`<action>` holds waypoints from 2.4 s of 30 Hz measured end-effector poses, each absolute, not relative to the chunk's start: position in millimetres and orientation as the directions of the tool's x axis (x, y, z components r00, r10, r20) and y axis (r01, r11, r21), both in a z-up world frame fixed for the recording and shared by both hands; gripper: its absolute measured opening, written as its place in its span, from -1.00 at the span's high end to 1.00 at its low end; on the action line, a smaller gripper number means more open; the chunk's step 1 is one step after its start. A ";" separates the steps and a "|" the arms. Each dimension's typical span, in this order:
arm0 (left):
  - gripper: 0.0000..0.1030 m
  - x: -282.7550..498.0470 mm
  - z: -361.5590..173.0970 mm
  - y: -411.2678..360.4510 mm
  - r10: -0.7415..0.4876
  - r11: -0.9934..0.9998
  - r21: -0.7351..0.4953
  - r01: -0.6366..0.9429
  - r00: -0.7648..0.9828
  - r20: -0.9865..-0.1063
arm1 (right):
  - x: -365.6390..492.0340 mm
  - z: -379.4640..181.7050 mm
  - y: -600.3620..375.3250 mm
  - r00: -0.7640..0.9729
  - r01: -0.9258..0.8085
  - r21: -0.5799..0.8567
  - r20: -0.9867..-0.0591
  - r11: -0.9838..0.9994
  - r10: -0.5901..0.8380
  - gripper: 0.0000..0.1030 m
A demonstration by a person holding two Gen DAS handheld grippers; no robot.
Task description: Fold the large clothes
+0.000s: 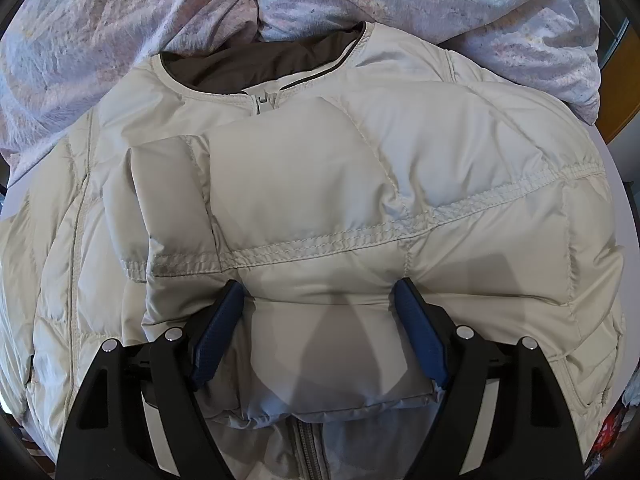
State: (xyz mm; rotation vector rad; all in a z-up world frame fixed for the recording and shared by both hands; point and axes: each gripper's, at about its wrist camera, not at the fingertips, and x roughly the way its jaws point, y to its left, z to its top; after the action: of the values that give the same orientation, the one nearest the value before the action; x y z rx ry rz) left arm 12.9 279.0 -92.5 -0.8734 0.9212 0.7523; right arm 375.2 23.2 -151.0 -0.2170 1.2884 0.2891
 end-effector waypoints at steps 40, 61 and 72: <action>0.81 -55.8 -142.8 374.8 0.284 -0.165 -0.546 -0.821 0.491 -0.824 | 369.9 -151.7 18.4 0.274 -0.361 0.036 -0.951 0.932 0.143 -0.57; 0.97 54.3 -21.3 350.2 0.359 0.402 -0.518 -0.755 0.651 -0.669 | 372.2 -151.4 14.9 0.273 -0.359 0.056 -0.948 0.932 0.163 -0.57; 0.98 151.9 25.8 254.3 0.153 0.698 -0.498 -0.515 0.786 -0.599 | 373.6 -150.3 9.2 0.265 -0.355 0.087 -0.945 0.931 0.189 -0.57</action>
State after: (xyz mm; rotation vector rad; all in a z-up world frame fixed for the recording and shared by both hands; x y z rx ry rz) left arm 151.9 254.3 25.8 -0.7072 0.5555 0.3942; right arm 373.6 9.2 -150.3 -0.1528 1.2507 0.3694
